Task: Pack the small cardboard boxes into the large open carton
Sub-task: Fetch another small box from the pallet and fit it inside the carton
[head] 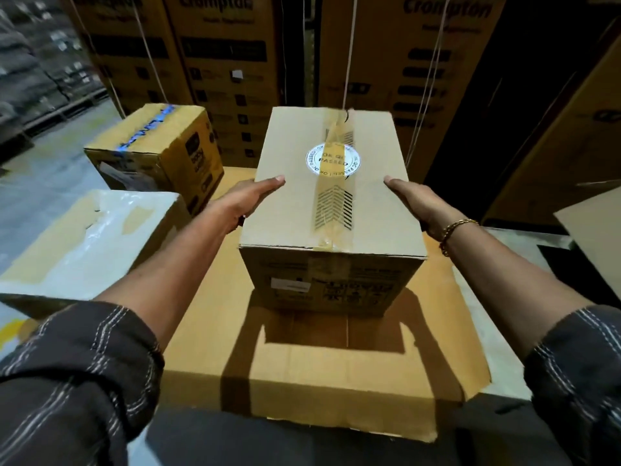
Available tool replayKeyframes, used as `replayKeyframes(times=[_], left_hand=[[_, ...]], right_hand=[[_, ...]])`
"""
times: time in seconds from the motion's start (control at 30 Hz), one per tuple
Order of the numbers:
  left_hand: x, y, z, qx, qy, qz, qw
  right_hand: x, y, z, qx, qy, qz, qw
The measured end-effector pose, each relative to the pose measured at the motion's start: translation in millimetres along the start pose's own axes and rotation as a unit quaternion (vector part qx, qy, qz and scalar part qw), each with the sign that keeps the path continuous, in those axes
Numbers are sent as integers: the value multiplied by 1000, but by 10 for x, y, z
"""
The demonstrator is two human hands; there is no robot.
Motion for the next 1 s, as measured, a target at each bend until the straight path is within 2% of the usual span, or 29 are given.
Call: replayKeyframes(times=[0.1,0.23,0.33,0.43,0.53,0.63,0.73,0.8,0.87,0.93,1.0], left_hand=[[-55,-25,38,-10,9,-59,998],[7,-1,143,-15,16,-107,994],[194,64,186,-2,-4,-123,992],[392,137,137,-20,-69,-109,991],[622,184,-12,-51,-163,-61,983],[802,200,-123,-69,-228,-37,971],[704,197,6,-23,-229,-20,973],[470,212,222,-2,-198,-17,980],[106,295,452,-44,-36,-30,998],[-279,392,565,-73,128,-37,988],[-638,457,546,-49,146,-22,988]], right_hand=[[111,45,16,-39,-31,60,997],[51,162,-14,-49,-74,119,989],[-120,249,-47,-37,-46,147,987],[-338,371,-115,-44,18,150,988],[-572,458,-239,-35,91,136,986],[-698,532,-279,-15,82,121,989],[-614,553,-90,-53,13,82,995],[-402,532,120,-94,-91,51,990],[-33,535,280,-68,-182,39,980],[390,550,392,-15,-188,31,982],[749,541,412,25,-124,13,992]])
Point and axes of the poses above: each hand's wrist, its own y-axis away from the middle knuckle, its own z-axis out of the back of the hand, x = y × z, the point moved 2 cm from there along -y, towards the middle knuckle, and after that the axes turned 6 degrees about x, right-handed, at the moved point
